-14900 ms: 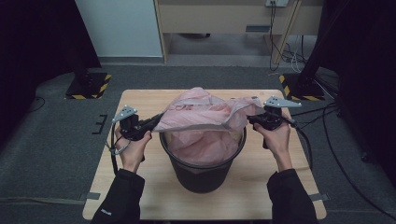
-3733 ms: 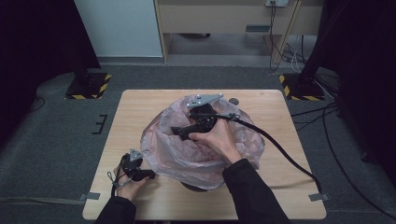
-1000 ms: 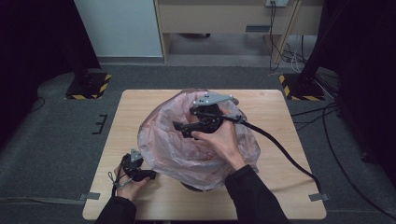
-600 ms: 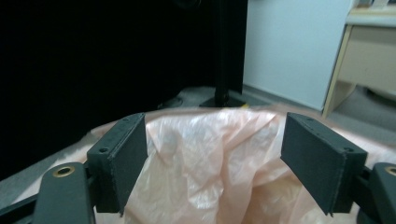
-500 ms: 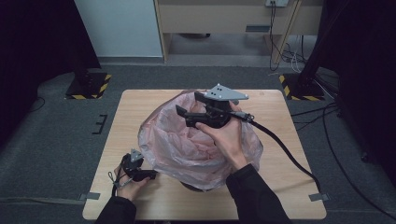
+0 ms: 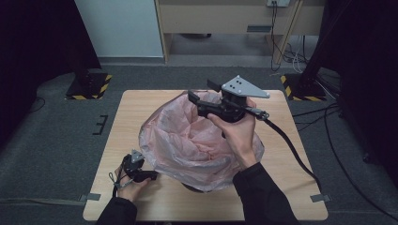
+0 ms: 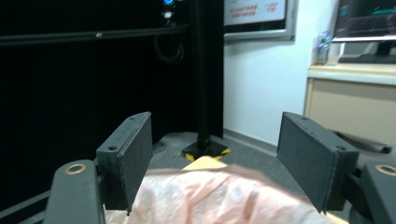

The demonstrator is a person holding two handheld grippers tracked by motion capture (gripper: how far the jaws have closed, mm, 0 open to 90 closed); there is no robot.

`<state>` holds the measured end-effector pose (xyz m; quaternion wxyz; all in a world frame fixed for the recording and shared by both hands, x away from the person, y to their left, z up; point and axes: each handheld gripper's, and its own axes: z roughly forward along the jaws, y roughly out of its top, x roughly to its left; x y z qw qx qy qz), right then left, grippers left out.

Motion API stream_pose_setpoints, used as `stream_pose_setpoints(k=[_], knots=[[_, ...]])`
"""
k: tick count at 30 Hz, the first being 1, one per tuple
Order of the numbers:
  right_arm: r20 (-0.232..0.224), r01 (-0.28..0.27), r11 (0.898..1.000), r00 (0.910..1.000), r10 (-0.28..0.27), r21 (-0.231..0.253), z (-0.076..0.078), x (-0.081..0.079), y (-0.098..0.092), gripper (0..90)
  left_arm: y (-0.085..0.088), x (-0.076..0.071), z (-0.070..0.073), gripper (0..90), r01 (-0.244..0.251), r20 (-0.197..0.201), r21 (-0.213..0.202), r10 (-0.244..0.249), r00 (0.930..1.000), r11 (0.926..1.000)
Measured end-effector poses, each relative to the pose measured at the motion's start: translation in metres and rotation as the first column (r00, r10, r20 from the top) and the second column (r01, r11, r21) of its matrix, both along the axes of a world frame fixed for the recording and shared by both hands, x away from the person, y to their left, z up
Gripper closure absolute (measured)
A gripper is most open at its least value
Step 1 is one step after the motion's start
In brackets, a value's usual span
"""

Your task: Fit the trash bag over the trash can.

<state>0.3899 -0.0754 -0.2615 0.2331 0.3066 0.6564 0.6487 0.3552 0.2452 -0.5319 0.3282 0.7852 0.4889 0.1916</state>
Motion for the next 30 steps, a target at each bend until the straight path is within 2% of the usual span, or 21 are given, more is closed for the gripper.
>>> stream_pose_setpoints(k=[3,6,8,9,13,14,15,16,19,20,21,22,23,24,25,26,28,29,30], knots=[[0.035,0.047,0.999,0.9982,-0.048,0.009,0.01,-0.001,-0.013,26.0,0.0,0.0,0.0,12.0,0.0,0.001,0.001,0.0,1.0,1.0],[0.042,0.065,0.998,0.997,-0.065,0.003,0.015,-0.002,-0.02,25.9,0.0,0.0,0.0,12.0,0.001,0.001,0.001,-0.001,1.0,1.0],[0.058,0.101,0.994,0.9934,-0.099,-0.031,0.02,-0.003,-0.029,25.4,0.0,0.0,0.0,12.0,0.0,0.001,0.0,0.0,1.0,1.0],[0.066,0.113,0.993,0.9916,-0.111,-0.037,0.021,-0.003,-0.034,25.2,0.0,0.0,0.0,12.0,0.0,0.001,0.0,0.0,1.0,1.0],[0.066,0.144,0.989,0.9875,-0.143,-0.013,0.021,-0.002,-0.047,24.7,0.0,0.0,0.0,11.9,0.0,0.001,0.002,0.0,1.0,1.0],[0.068,0.172,0.985,0.983,-0.17,-0.013,0.019,-0.001,-0.058,24.4,0.0,0.0,0.0,11.9,0.0,0.001,0.001,0.0,1.0,1.0],[0.068,0.172,0.985,0.983,-0.17,-0.013,0.019,-0.001,-0.058,24.4,0.0,0.0,0.0,11.9,0.0,0.001,0.001,0.0,1.0,1.0],[0.068,0.193,0.981,0.979,-0.192,-0.007,0.017,-0.001,-0.068,24.3,0.0,0.0,0.0,11.8,0.0,0.001,0.001,0.0,1.0,1.0],[0.066,0.21,0.978,0.9755,-0.21,-0.003,0.014,-0.001,-0.078,23.8,0.0,0.0,0.0,11.4,0.0,0.001,0.001,0.0,1.0,1.0],[0.063,0.235,0.972,0.9701,-0.234,-0.002,0.01,0.0,-0.091,23.1,-0.001,0.0,0.0,11.3,0.0,0.002,0.001,0.0,1.0,1.0],[0.063,0.235,0.972,0.9701,-0.234,-0.002,0.01,0.0,-0.091,23.1,-0.001,0.0,0.0,11.3,0.0,0.001,0.001,0.0,1.0,1.0],[0.064,0.26,0.966,0.9637,-0.259,0.005,0.005,0.0,-0.102,22.5,-0.001,0.0,0.0,11.1,-0.001,0.001,0.0,0.001,1.0,1.0],[0.064,0.26,0.966,0.9637,-0.259,0.005,0.005,0.0,-0.102,22.5,-0.001,0.0,0.0,11.0,-0.001,0.001,0.0,0.001,1.0,1.0],[0.054,0.278,0.961,0.9591,-0.278,0.0,-0.001,0.0,-0.113,21.6,-0.001,0.0,0.0,10.9,-0.001,0.001,-0.001,0.001,1.0,1.0],[0.054,0.278,0.961,0.9591,-0.278,0.0,-0.001,0.0,-0.113,21.6,-0.001,0.0,0.0,10.7,-0.001,0.001,-0.001,0.001,1.0,1.0],[0.05,0.3,0.954,0.9527,-0.3,-0.006,-0.008,0.001,-0.125,20.6,-0.001,0.0,-0.001,10.5,0.0,0.001,-0.002,0.0,1.0,1.0],[0.037,0.317,0.948,0.9478,-0.317,-0.01,-0.018,0.001,-0.136,20.1,-0.001,0.0,-0.001,10.4,0.003,0.002,0.003,-0.003,1.0,1.0],[0.037,0.317,0.948,0.9478,-0.317,-0.01,-0.018,0.001,-0.136,20.1,-0.001,0.0,-0.001,10.2,0.003,0.002,0.003,-0.003,1.0,1.0],[0.015,0.331,0.944,0.9436,-0.331,-0.005,-0.029,0.002,-0.146,19.8,-0.002,0.0,-0.001,9.8,0.008,0.001,0.008,-0.009,1.0,0.9999]])
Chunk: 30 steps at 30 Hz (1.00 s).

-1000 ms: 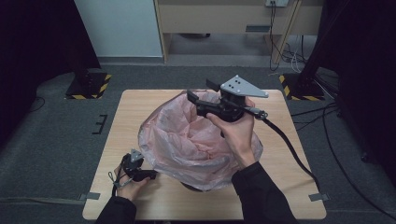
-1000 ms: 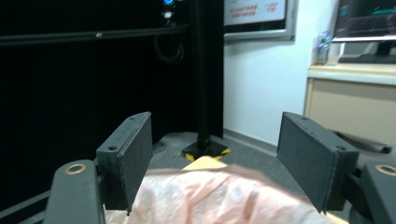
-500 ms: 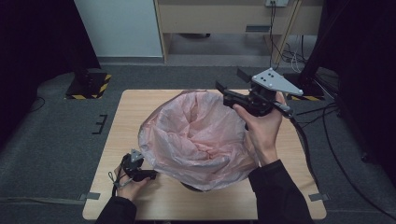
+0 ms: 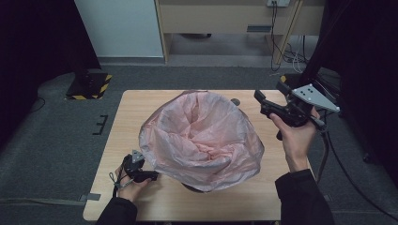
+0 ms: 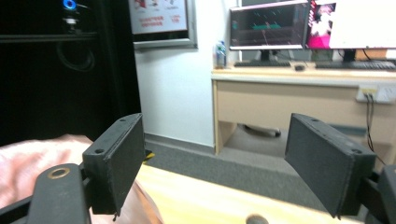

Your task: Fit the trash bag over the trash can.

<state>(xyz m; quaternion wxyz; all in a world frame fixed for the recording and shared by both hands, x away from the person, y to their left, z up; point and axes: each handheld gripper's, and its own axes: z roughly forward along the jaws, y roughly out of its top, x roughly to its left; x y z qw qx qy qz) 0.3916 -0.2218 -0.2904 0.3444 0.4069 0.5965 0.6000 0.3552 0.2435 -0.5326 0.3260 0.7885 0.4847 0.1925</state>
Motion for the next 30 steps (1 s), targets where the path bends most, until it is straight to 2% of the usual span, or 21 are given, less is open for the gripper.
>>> stream_pose_setpoints(k=[3,4,5,6,7,8,11,12,13,14,16,18,19,23,24,25,26,27,28,29,30], knots=[[-0.02,0.014,1.0,0.9997,-0.014,0.004,-0.011,0.0,-0.009,19.4,-0.001,0.0,0.0,9.7,0.003,-0.001,0.007,-0.003,1.0,1.0],[-0.042,0.027,1.0,0.9988,-0.027,0.002,-0.025,0.0,-0.019,19.1,-0.001,0.0,0.0,9.7,0.004,-0.001,0.01,-0.004,1.0,0.9999],[-0.042,0.027,1.0,0.9988,-0.027,0.002,-0.025,0.0,-0.019,19.1,-0.001,0.0,0.0,9.6,0.004,-0.001,0.01,-0.004,1.0,0.9999],[-0.064,0.039,0.999,0.9972,-0.039,-0.004,-0.038,0.0,-0.026,18.8,-0.001,0.0,0.0,9.5,0.004,-0.001,0.01,-0.004,1.0,0.9999],[-0.064,0.039,0.999,0.9972,-0.039,-0.004,-0.038,0.0,-0.026,18.8,-0.001,0.0,0.0,9.5,0.004,-0.001,0.01,-0.004,1.0,0.9999],[-0.084,0.051,0.999,0.9951,-0.051,-0.009,-0.051,-0.001,-0.033,18.6,-0.001,0.0,0.0,9.3,0.005,0.0,0.01,-0.005,1.0,0.9999],[-0.103,0.056,0.998,0.9931,-0.057,-0.012,-0.063,-0.002,-0.037,18.3,-0.001,0.0,0.0,8.9,0.005,0.001,0.01,-0.005,1.0,0.9999],[-0.116,0.059,0.998,0.9914,-0.06,-0.014,-0.07,-0.003,-0.04,18.1,-0.001,0.0,0.0,8.9,0.006,0.001,0.011,-0.006,1.0,0.9999],[-0.151,0.057,0.998,0.9867,-0.059,-0.021,-0.087,-0.005,-0.045,17.5,-0.001,0.0,0.0,8.9,0.007,0.0,0.011,-0.007,1.0,0.9999],[-0.151,0.057,0.998,0.9867,-0.059,-0.021,-0.087,-0.005,-0.045,17.5,-0.001,0.0,0.0,8.9,0.007,0.0,0.011,-0.007,1.0,0.9999],[-0.193,0.043,0.999,0.98,-0.047,-0.022,-0.108,-0.01,-0.051,17.0,-0.001,-0.001,0.0,8.7,0.007,0.001,0.012,-0.007,1.0,0.9999],[-0.204,0.044,0.999,0.9779,-0.048,-0.022,-0.116,-0.012,-0.053,16.9,-0.001,-0.001,0.0,8.5,0.006,0.001,0.013,-0.007,1.0,0.9999],[-0.232,0.036,0.999,0.9717,-0.043,-0.031,-0.132,-0.016,-0.058,16.2,-0.002,-0.001,-0.001,8.3,0.006,0.001,0.013,-0.006,1.0,0.9999],[-0.288,0.028,0.997,0.9567,-0.046,-0.067,-0.165,-0.023,-0.068,15.0,-0.002,-0.001,-0.001,8.3,0.005,0.004,0.011,-0.005,1.0,0.9999],[-0.288,0.028,0.997,0.9567,-0.046,-0.067,-0.165,-0.023,-0.068,15.0,-0.002,-0.001,-0.001,8.2,0.005,0.004,0.011,-0.005,1.0,0.9999],[-0.32,0.02,0.996,0.9464,-0.046,-0.085,-0.181,-0.026,-0.074,14.8,-0.002,-0.001,-0.001,8.1,0.005,0.003,0.011,-0.005,1.0,0.9999],[-0.32,0.02,0.996,0.9464,-0.046,-0.085,-0.181,-0.026,-0.074,14.8,-0.002,-0.001,-0.001,7.8,0.005,0.003,0.011,-0.005,1.0,0.9999],[-0.386,0.011,0.995,0.9211,-0.05,-0.103,-0.195,-0.029,-0.081,14.2,-0.002,-0.001,-0.001,7.2,0.006,0.006,0.009,-0.006,1.0,0.9999],[-0.405,0.007,0.994,0.9131,-0.05,-0.107,-0.199,-0.029,-0.083,14.2,-0.002,-0.001,-0.002,6.7,0.006,0.008,0.008,-0.006,0.9999,0.9999],[-0.405,0.007,0.994,0.9131,-0.05,-0.107,-0.199,-0.029,-0.083,14.2,-0.002,-0.001,-0.002,6.3,0.006,0.008,0.008,-0.006,0.9999,0.9999],[-0.424,0.007,0.993,0.904,-0.057,-0.119,-0.205,-0.029,-0.086,13.7,-0.002,-0.001,-0.002,6.2,0.008,0.014,0.008,-0.008,0.9999,0.9999]])
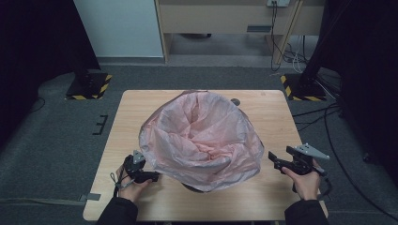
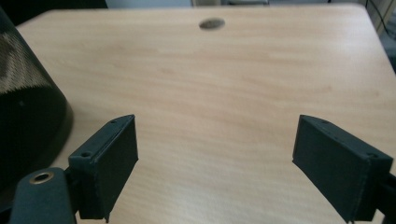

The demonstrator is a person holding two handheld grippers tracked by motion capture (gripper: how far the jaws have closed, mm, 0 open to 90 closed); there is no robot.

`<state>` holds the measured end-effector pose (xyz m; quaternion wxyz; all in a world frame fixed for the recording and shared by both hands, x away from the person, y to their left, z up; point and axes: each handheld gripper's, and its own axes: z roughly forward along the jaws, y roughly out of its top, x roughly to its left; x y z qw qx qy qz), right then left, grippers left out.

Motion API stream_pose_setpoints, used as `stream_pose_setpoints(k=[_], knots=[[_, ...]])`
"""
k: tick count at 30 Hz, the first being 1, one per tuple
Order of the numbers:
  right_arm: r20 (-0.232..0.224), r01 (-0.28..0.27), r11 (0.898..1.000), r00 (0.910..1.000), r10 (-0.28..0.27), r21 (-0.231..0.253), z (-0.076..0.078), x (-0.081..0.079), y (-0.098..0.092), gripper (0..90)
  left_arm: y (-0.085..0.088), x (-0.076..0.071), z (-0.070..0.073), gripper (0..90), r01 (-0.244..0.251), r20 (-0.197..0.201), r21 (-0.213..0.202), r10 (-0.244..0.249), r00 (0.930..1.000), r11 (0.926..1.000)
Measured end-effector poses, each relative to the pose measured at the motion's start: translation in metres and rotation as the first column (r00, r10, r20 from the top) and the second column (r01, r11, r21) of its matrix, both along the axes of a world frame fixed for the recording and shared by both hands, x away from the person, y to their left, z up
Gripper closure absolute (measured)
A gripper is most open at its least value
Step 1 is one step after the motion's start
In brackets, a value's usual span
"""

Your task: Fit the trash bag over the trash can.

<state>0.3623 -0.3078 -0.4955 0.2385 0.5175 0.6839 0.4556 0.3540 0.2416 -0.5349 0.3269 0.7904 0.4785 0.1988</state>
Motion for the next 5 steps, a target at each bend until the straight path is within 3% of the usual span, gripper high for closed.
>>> stream_pose_setpoints(k=[2,3,4,5], knots=[[-0.006,0.001,1.0,1.0,-0.001,-0.003,-0.003,0.0,0.0,13.5,0.0,0.0,0.0,6.1,-0.001,0.001,-0.001,0.001,1.0,1.0],[-0.033,-0.004,0.997,0.9995,0.002,-0.074,-0.013,0.002,-0.002,13.3,0.0,0.0,0.0,6.0,-0.003,0.002,-0.001,0.003,1.0,1.0],[-0.033,-0.004,0.997,0.9995,0.002,-0.074,-0.013,0.002,-0.002,13.3,0.0,0.0,0.0,6.0,-0.003,0.002,-0.001,0.003,1.0,1.0],[-0.075,-0.009,0.994,0.9971,0.001,-0.105,-0.022,0.004,-0.004,13.4,-0.001,0.0,0.0,6.0,-0.006,0.003,-0.002,0.006,1.0,1.0]])
